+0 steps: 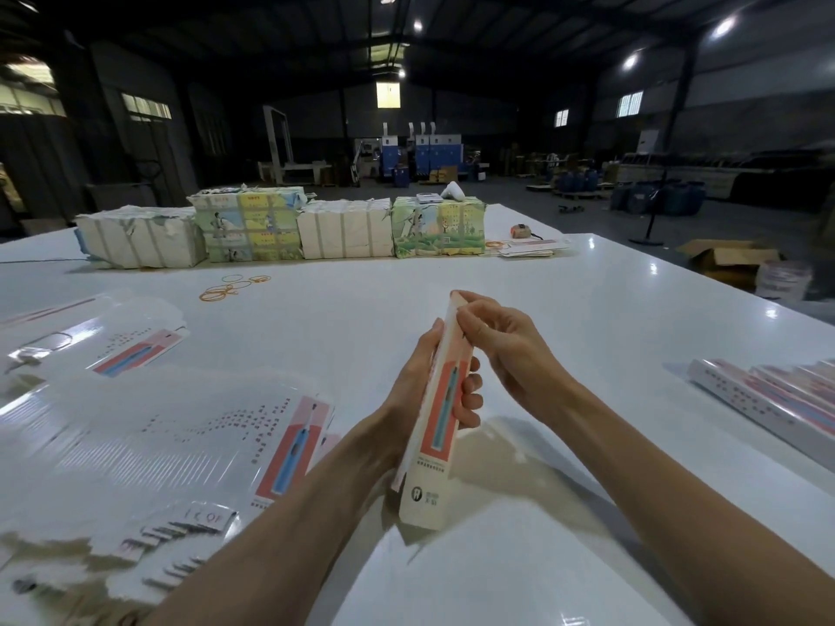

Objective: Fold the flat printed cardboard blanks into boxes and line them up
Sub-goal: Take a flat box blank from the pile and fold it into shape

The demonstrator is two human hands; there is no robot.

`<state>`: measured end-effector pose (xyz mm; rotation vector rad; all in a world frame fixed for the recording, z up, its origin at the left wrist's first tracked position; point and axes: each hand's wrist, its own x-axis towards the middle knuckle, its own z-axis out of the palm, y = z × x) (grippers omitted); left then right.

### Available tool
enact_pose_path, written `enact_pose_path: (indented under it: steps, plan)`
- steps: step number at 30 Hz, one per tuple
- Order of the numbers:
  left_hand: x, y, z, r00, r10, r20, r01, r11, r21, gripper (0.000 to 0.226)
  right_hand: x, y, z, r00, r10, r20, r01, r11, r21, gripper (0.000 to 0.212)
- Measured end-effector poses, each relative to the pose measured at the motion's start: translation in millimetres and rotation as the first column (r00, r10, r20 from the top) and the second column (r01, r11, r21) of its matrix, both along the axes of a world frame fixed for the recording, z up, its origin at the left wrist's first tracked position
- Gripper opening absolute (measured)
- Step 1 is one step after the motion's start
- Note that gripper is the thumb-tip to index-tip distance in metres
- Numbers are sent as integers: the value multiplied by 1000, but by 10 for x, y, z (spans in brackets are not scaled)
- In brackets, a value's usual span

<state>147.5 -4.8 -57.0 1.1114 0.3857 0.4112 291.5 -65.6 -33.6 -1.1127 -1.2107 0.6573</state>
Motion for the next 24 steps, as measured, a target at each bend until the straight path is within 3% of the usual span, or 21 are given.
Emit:
enact_pose_path:
  steps: [2, 4, 9, 13, 15, 17, 20, 23, 24]
  plan:
    - [-39, 51, 12, 995, 38, 95, -24, 990, -139, 65, -83, 34, -46, 996, -84, 14, 83, 996, 4, 25]
    - [-92, 132, 11, 980, 88, 181, -54, 981, -185, 67, -160, 52, -106, 998, -68, 11, 69, 997, -35, 37]
    - [-111, 162, -65, 958, 258, 123, -263, 964, 27, 64, -258, 47, -186, 998, -48, 29, 48, 999, -4, 49]
    - [-62, 145, -77, 857, 494, 144, -515, 811, 278, 32, -250, 39, -184, 996, -80, 31, 80, 997, 13, 53]
    - [-60, 134, -69, 836, 506, 212, -548, 744, 383, 30, -238, 47, -179, 996, -80, 36, 79, 997, 24, 48]
    - [-60, 83, -32, 858, 456, 236, -514, 761, 396, 29, -212, 46, -161, 997, -79, 23, 78, 996, 35, 46]
    - [-35, 6, 1, 922, 327, 207, -385, 827, 409, 59, -168, 42, -128, 995, -100, 25, 99, 995, 28, 51]
    - [4, -27, -23, 929, 351, 119, -349, 723, 596, 95, -120, 37, -121, 990, -127, 61, 125, 992, 33, 50]
    - [4, -26, -31, 930, 355, 93, -338, 732, 592, 99, -93, 35, -126, 988, -130, 78, 128, 991, 33, 46]
